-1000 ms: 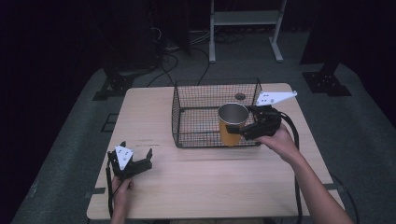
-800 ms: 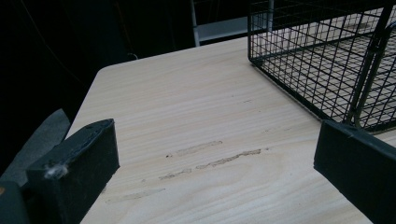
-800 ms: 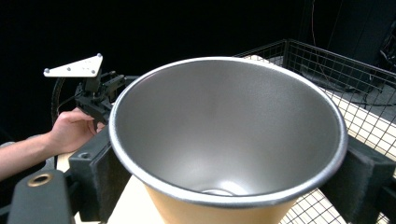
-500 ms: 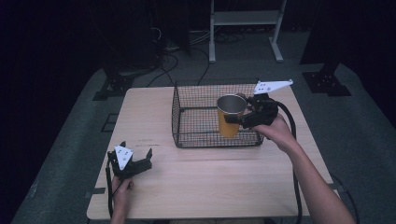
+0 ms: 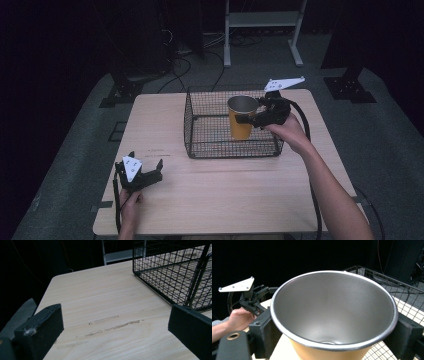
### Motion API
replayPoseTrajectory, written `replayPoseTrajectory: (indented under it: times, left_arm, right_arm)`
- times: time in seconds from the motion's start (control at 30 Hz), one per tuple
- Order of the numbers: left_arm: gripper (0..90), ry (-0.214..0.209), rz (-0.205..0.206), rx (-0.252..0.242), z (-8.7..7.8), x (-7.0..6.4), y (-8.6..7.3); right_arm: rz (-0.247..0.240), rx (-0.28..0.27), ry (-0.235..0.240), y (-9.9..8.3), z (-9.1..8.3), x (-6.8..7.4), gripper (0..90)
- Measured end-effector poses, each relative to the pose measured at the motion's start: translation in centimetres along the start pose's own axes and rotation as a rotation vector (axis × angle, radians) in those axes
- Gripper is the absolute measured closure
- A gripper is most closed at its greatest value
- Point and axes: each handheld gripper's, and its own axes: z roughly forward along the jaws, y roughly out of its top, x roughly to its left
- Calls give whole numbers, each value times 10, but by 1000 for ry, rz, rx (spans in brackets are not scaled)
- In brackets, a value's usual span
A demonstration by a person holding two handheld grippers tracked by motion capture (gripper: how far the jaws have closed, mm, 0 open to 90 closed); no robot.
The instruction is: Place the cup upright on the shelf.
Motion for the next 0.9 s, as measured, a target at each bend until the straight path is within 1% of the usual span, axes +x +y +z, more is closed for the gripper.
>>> replayPoseTrajectory:
  times: [0.2, 0.33, 0.4, 0.63, 0.7, 0.8, 0.9]
  left_arm:
    - [0, -1, 0, 0, 0, 0, 0]
    - [0, -1, -1, -1, 0, 0, 0]
    - [0, -1, -1, -1, 0, 0, 0]
    - [0, -1, -3, -1, 0, 0, 0]
    - [0, -1, -3, -2, 0, 0, 0]
    - [0, -2, -3, -2, 0, 0, 0]
    - [0, -2, -3, -2, 0, 0, 0]
  right_arm:
    - [9, 15, -3, 5, 10, -9, 125]
    - [3, 23, -4, 9, 15, -12, 125]
    - [3, 12, -1, 10, 17, -14, 125]
    - [4, 27, -11, 16, 22, -21, 125]
    - [5, 17, -21, 18, 23, -23, 125]
    - [16, 19, -16, 19, 25, -27, 125]
    - [18, 19, -20, 20, 26, -28, 125]
